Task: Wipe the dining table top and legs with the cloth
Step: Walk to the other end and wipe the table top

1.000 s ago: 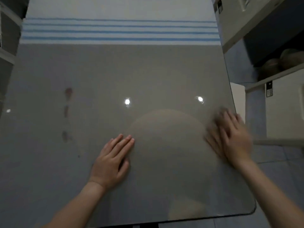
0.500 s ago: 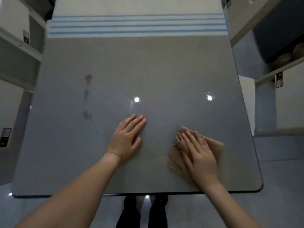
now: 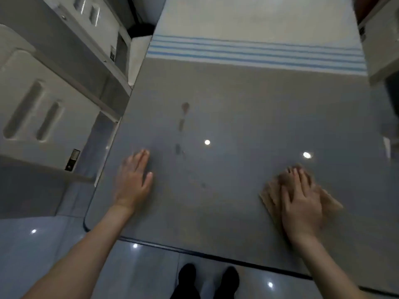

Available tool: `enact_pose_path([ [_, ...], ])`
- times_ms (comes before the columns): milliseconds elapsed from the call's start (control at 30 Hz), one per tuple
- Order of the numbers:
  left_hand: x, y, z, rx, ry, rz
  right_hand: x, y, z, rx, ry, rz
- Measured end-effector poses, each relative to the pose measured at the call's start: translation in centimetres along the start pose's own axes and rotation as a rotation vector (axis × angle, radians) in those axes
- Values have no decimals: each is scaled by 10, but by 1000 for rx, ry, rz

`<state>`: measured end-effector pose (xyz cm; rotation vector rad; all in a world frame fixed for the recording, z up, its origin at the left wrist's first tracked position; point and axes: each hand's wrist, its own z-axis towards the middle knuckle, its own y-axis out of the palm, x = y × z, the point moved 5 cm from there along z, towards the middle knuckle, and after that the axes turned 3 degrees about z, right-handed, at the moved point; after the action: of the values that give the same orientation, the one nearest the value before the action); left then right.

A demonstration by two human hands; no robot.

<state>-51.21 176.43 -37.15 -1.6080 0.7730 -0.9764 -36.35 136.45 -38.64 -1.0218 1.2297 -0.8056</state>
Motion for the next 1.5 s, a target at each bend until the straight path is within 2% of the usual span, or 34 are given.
enact_pose_path([
  [67,-19,9,3,-15,-48,28,-47,22,37,6,11,-7],
  [133,-23,15,3,10,-35,20,-115,49,66,-12,-75,2],
  [200,-24,16,2,32,-29,-7,-186,78,58,-3,-257,28],
  [267,-27,16,2,32,-38,-23,-230,93,0,-62,-499,57],
  [367,-28,15,4,14,-43,-46,-199,74,-107,-327,-851,47],
  [433,-26,13,4,5,-47,-45,-146,46,-116,-425,-990,-11],
  [500,-27,10,5,7,-52,-52,-100,32,-65,-402,-921,-7],
  [533,-27,10,6,7,-51,-68,-85,28,-25,-338,-801,-8],
  [600,-27,10,7,10,-45,-93,-72,28,73,-180,-448,-24],
  [667,-28,13,7,7,-48,-88,-97,40,165,-27,-134,-16],
  [700,-28,14,6,6,-50,-81,-125,55,201,10,-60,-1],
  [767,-28,14,4,4,-48,-75,-210,90,235,-5,-86,23],
  [867,-26,12,5,2,-44,-93,-319,127,169,-44,-457,29],
  [933,-26,10,4,1,-47,-101,-317,121,85,-175,-755,45],
  [1000,-26,9,5,-1,-50,-110,-255,93,34,-328,-902,38],
  [1067,-27,10,6,6,-45,-121,-181,61,46,-345,-842,31],
  [1167,-28,10,5,-7,-46,-143,-112,45,157,-232,-431,-67],
  [1233,-29,8,6,-2,-50,-150,-119,55,242,-87,-156,-84],
  [1300,-29,9,6,1,-48,-154,-179,81,309,-19,-19,-37],
  [1333,-29,10,5,-1,-45,-158,-221,101,330,-20,-19,-25],
  [1400,-31,13,5,5,-36,-157,-324,141,332,-51,-150,-1],
  [1500,-30,14,4,18,-8,-152,-446,182,238,-152,-547,47],
])
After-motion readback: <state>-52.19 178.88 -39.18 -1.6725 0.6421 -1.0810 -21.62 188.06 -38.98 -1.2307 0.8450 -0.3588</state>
